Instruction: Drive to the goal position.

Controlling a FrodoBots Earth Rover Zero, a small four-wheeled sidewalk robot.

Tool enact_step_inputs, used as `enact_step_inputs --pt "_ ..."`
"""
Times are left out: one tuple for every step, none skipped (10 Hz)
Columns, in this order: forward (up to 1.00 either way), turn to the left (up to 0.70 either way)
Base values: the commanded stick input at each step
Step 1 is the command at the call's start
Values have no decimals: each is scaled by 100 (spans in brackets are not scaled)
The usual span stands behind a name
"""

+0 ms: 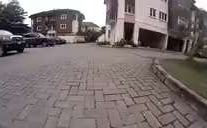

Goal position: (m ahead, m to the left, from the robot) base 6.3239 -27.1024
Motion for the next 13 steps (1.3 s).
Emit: enact_step_inputs --pt "70 0" --pt "70 0" --pt "70 0" --pt "70 0" --pt "70 0" --pt "70 0" --pt "70 0" --pt "70 0" --pt "70 0" --pt "70 0" --pt "70 0" --pt "70 0" --pt "70 0"
